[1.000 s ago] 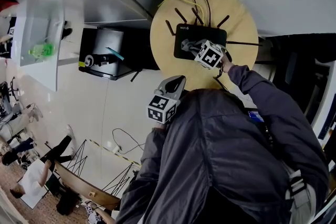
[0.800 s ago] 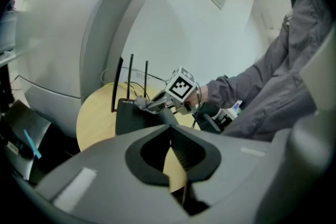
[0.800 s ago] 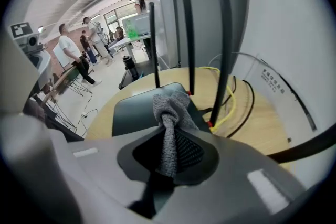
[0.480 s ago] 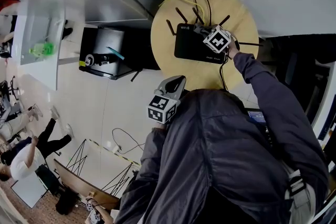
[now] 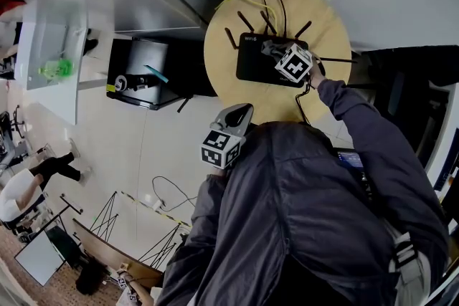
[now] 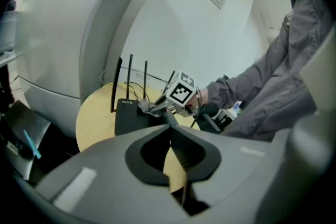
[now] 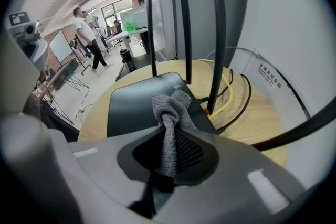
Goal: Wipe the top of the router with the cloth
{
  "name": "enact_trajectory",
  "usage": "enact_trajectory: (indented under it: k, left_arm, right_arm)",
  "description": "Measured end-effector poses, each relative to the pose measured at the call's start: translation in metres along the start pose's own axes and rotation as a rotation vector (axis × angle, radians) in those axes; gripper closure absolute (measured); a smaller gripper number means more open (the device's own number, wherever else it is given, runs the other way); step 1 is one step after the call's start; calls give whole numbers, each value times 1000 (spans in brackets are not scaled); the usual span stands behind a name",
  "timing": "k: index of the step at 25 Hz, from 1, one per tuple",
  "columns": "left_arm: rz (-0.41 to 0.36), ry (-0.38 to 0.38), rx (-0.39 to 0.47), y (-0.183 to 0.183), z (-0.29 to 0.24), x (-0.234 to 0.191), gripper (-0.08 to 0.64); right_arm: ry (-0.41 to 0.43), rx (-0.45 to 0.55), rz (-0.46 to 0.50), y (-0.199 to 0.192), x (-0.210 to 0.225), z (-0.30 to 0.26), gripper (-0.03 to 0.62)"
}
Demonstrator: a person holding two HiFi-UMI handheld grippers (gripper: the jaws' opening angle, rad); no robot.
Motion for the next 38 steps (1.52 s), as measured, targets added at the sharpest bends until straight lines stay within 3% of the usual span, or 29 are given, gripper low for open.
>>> enact_trajectory:
  k: [12,24,30,38]
  left_arm:
    - [-4,-11,-9,0,-3,2,560]
    - [-4,-9,-11,0,-4,3,560]
    - [-1,-2,-4,-1,-1,0,560]
    - [-3,-4,-4,0,0,0,560]
  right_arm:
    - [83,2,58,-17,-57,11,554]
    - [185,1,33,-28,-90,17,554]
    - [36,42,-53,-24,-22,27,554]
    - [-95,-2,-57,-33,51,30,554]
Point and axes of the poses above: the fingertips, and each gripper's own axes: z backward along the fingers, x to its right, y out of its top, the point moved 2 cm from there along z, backward along the fingers, and after that the axes turned 13 degrees about x, right-handed, at the moved point
